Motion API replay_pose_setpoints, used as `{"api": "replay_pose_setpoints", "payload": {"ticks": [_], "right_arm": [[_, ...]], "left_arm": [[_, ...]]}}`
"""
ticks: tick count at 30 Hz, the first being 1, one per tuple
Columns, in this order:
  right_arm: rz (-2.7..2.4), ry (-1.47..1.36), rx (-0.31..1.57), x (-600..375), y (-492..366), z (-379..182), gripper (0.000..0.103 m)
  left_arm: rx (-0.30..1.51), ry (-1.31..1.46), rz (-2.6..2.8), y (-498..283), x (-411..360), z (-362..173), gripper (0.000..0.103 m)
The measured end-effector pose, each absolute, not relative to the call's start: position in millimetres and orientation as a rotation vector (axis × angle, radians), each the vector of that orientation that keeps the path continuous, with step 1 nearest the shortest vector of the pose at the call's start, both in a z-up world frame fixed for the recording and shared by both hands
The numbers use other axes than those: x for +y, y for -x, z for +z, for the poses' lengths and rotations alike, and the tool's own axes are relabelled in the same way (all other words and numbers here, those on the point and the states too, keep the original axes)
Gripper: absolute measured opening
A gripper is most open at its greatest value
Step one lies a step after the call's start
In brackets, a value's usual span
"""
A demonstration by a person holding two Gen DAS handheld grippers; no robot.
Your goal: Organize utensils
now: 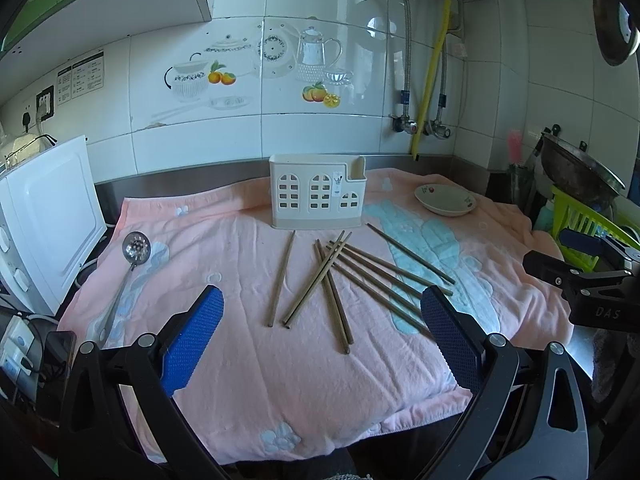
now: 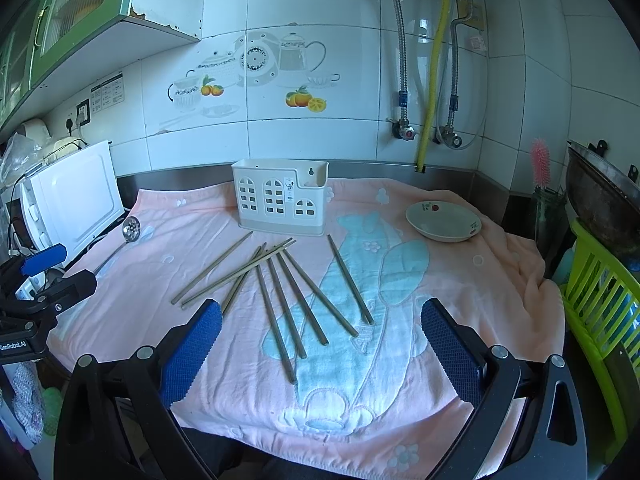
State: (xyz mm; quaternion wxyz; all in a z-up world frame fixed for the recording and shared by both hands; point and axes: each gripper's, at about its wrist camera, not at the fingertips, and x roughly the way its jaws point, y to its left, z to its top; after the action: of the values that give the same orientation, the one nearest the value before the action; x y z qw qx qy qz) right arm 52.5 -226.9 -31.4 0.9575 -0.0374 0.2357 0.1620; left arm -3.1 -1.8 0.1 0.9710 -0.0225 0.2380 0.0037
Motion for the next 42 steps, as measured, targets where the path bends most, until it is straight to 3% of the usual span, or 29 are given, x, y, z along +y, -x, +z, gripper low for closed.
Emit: {"api": "replay_pose_setpoints", "payload": {"ticks": [42], "right_arm": [[0.334, 0.071, 0.475, -222.2, -57.2, -34.9, 0.097]], "left_arm": [[0.489, 0.077, 0.022, -6.9, 4.5, -3.6, 0.097]]}}
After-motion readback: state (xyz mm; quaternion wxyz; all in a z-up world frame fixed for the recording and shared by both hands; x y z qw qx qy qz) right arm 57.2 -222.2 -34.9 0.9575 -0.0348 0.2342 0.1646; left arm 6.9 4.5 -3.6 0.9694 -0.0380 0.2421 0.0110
